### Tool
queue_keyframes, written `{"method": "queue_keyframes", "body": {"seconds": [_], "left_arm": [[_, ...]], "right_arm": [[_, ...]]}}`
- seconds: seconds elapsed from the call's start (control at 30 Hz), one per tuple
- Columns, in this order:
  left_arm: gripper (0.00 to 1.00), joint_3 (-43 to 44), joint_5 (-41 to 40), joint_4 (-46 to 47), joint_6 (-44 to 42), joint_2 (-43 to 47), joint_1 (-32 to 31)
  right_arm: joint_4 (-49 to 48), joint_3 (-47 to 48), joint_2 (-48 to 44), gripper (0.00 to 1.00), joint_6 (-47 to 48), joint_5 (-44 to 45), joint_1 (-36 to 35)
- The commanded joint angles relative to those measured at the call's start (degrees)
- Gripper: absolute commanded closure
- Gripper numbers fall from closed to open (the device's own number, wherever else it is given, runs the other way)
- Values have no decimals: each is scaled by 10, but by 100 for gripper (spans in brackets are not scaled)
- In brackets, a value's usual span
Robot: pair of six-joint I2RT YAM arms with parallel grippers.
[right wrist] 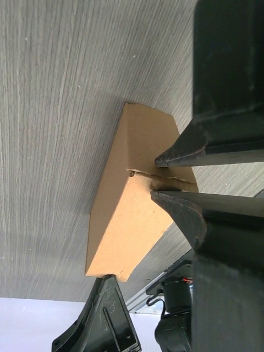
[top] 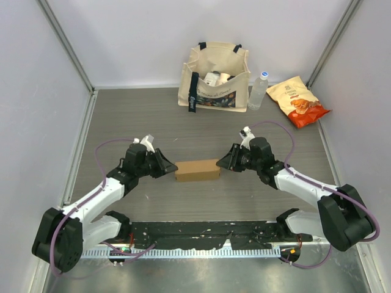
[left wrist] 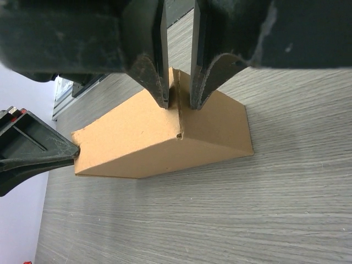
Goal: Fold the paper box
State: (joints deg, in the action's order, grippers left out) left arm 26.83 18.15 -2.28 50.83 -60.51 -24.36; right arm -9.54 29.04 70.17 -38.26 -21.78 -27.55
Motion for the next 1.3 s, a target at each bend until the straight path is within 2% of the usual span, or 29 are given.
{"method": "queue_keyframes", "body": {"seconds": [0.0, 0.1, 0.13, 0.17, 0.23, 0.27, 0.37, 0.53, 0.6, 0.67, 0.8, 1.0, 1.17, 1.27], "left_arm": [[81, -27, -40, -32, -25, -2, -1], [83, -22, -48, -47, -31, 12, -1], [80, -19, -39, -48, -32, 14, -1], [72, -13, -34, -53, -34, 14, -2], [62, 7, -27, -61, -35, 21, -1], [54, 13, -27, -67, -35, 24, -1], [44, 36, -26, -86, -41, 38, -1], [41, 40, -19, -91, -41, 45, -2], [43, 27, -10, -83, -36, 42, -1], [49, 13, -5, -68, -27, 39, -1], [56, -12, -2, -47, -15, 37, -2], [66, -26, -11, -40, -19, 24, -1], [73, -34, -27, -45, -25, 18, -2], [81, -45, -33, -52, -19, 22, -1]], "right_arm": [[22, -34, 11, 80, 36, 19, 0], [33, -38, 0, 81, 49, 31, 0], [34, -37, -4, 80, 49, 18, 0], [33, -36, -5, 77, 52, 7, 0], [36, -24, -7, 71, 50, -18, 0], [35, -21, -10, 68, 47, -26, 0], [33, -8, -11, 65, 38, -56, 3], [33, -5, -31, 61, 32, -80, 16], [33, -8, -40, 59, 29, -92, 21], [24, -14, -42, 58, 28, -98, 26], [0, -43, -30, 59, 16, -121, 33], [-43, -76, -4, 73, 13, -102, 36], [-15, -73, 12, 84, 31, -69, 36], [24, -70, -7, 87, 35, -48, 37]]}}
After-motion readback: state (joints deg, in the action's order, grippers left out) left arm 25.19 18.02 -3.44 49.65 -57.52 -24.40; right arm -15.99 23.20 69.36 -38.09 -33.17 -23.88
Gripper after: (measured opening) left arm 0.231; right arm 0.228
